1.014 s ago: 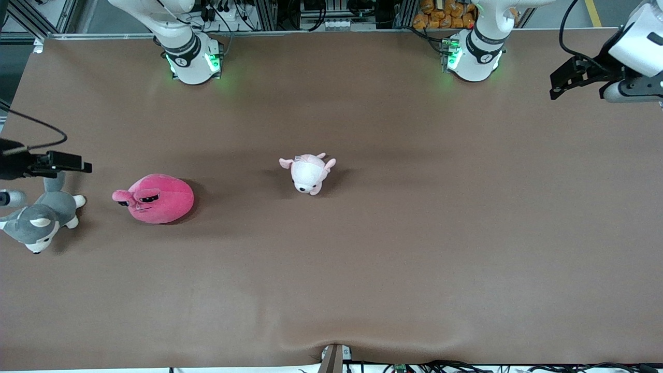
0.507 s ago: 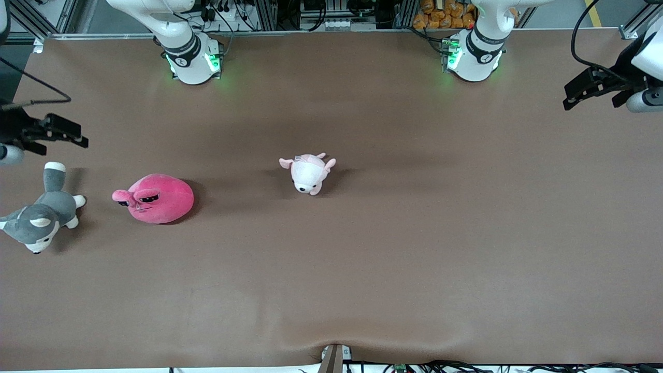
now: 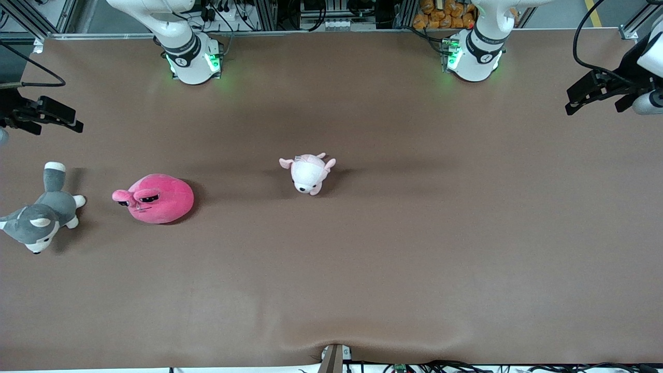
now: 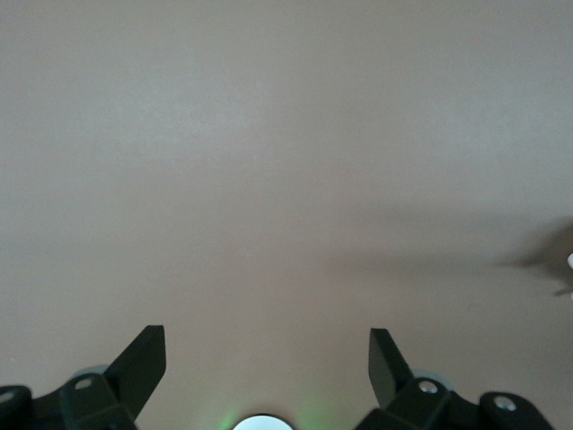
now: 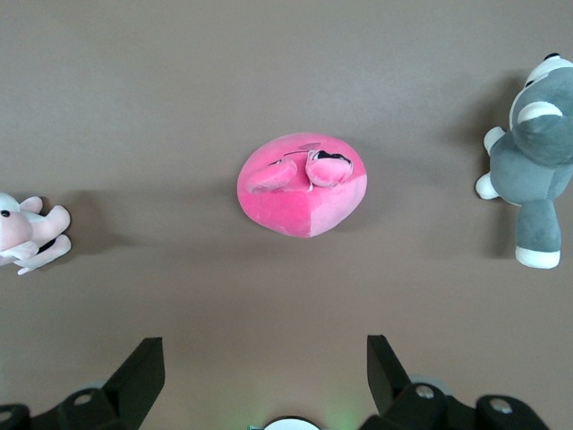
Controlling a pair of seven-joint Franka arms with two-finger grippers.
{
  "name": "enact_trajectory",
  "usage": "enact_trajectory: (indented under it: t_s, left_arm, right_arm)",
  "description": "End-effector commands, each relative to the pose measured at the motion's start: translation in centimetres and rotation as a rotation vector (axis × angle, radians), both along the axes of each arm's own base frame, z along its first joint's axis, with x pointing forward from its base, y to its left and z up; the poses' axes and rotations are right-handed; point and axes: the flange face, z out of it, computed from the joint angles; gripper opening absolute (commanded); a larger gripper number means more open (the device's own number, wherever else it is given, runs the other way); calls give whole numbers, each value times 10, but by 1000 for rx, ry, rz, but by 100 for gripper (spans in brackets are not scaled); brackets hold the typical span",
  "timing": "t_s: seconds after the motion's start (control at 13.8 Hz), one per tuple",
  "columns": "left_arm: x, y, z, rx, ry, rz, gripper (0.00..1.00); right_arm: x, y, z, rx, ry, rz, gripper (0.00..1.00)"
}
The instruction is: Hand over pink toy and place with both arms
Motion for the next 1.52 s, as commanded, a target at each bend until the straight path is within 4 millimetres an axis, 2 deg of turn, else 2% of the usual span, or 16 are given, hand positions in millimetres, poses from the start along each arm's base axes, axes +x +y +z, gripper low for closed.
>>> enact_trajectory:
  t_s: [0.0,0.43,0.58,0.72,0.94,1.45]
  left_arm:
    - [-4,-7,8,-13,-2,42,100]
    - [-3,-2,19,-14,-16,28,100]
    - [-3,-7,17,-11,-9,1,100]
    - [8,-12,1,-22,22,-32,100]
    - [4,-15,-7,-31,75,-39,100]
    - [4,-2,-3,-15,79,-91,100]
  right_arm:
    - [-8,0,5,-36,-3,-13,100]
    - [-10,10,15,-56,-1,-17,100]
    - [-10,10,15,-56,-1,-17,100]
    - [-9,10,15,-57,-1,-17,100]
    - [-11,10,16,-56,0,-17,100]
    - [-12,-1,31,-110,-24,-4,100]
